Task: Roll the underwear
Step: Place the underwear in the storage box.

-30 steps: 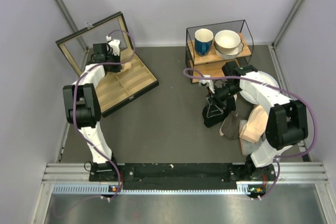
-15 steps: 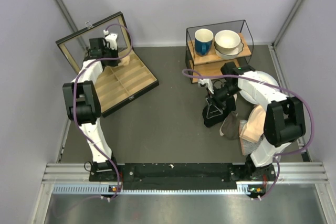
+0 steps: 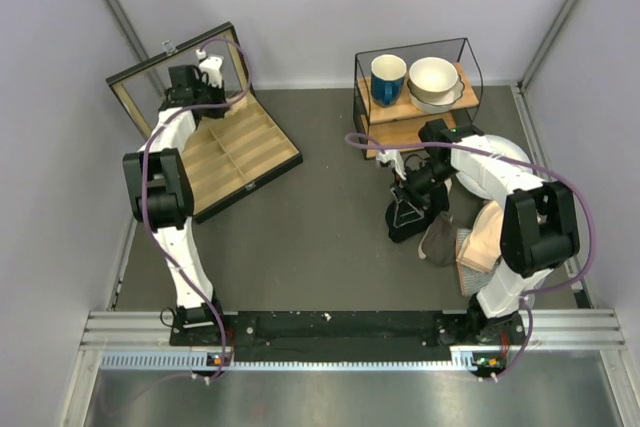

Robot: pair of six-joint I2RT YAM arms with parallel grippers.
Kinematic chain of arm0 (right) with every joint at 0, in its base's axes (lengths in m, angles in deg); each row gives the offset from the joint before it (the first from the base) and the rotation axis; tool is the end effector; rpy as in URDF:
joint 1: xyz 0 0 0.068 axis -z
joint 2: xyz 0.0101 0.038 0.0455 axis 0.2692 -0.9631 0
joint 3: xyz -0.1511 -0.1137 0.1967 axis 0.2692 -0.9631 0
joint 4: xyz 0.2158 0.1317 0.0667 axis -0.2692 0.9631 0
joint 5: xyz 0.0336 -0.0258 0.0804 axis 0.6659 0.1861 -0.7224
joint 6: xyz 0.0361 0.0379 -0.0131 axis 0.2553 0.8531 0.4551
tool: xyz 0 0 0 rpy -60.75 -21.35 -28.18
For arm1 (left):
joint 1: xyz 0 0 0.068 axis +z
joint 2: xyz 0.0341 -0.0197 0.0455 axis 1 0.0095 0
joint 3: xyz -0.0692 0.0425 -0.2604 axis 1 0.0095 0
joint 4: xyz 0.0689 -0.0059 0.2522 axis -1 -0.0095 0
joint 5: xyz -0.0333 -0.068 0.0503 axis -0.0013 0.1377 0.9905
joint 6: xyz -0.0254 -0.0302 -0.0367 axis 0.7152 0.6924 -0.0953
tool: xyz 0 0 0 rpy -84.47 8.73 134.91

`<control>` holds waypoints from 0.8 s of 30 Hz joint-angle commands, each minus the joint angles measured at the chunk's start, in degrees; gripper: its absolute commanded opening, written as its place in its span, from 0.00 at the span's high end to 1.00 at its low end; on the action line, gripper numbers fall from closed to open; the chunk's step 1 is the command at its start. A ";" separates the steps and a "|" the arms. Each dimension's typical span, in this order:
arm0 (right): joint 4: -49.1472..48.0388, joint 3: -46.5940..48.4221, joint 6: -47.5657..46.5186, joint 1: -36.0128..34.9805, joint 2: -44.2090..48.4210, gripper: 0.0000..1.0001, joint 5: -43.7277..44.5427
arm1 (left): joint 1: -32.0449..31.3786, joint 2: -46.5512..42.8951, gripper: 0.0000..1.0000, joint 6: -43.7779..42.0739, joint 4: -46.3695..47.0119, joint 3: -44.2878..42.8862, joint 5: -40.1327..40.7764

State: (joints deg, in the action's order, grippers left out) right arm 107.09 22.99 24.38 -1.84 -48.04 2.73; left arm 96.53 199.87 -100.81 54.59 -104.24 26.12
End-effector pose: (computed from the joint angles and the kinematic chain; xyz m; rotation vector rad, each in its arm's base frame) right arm 0.2784 0.1143 0.2348 -1.5690 2.1551 1.0657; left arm 0.4872 0.0482 0.2538 0.3257 2.0887 -0.1594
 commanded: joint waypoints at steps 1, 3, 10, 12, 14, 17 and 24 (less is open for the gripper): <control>-0.33 -0.04 -1.13 -0.48 -0.13 0.47 -0.47 | 0.31 4.81 1.00 -0.83 -1.98 -4.59 -1.73; -0.24 -0.04 -1.04 -0.56 -0.39 0.47 -0.39 | 0.31 7.53 1.00 -0.48 -6.63 -9.33 -1.37; -0.15 0.04 -1.04 -0.48 -0.39 0.47 -0.39 | 0.22 10.18 0.94 -0.83 -12.79 -13.65 2.49; -0.06 0.13 -1.22 -0.48 -0.21 0.47 -0.39 | 0.14 10.62 0.91 -1.27 -14.19 -13.82 4.34; 0.02 0.13 -1.31 -0.56 0.05 0.47 -0.39 | -0.30 11.05 0.89 -2.15 -15.08 -14.18 5.48; 0.11 0.13 -1.48 -0.48 0.58 0.48 -0.39 | -1.26 11.23 0.85 -3.20 -16.22 -14.18 7.41; 0.46 -0.04 -2.10 -0.48 1.46 0.47 -0.39 | -2.50 12.02 0.82 -5.66 -19.12 -13.83 11.02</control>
State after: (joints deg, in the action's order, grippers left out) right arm 107.14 22.99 23.90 -1.84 -48.13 3.34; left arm 94.41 209.91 -103.78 39.18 -116.53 33.27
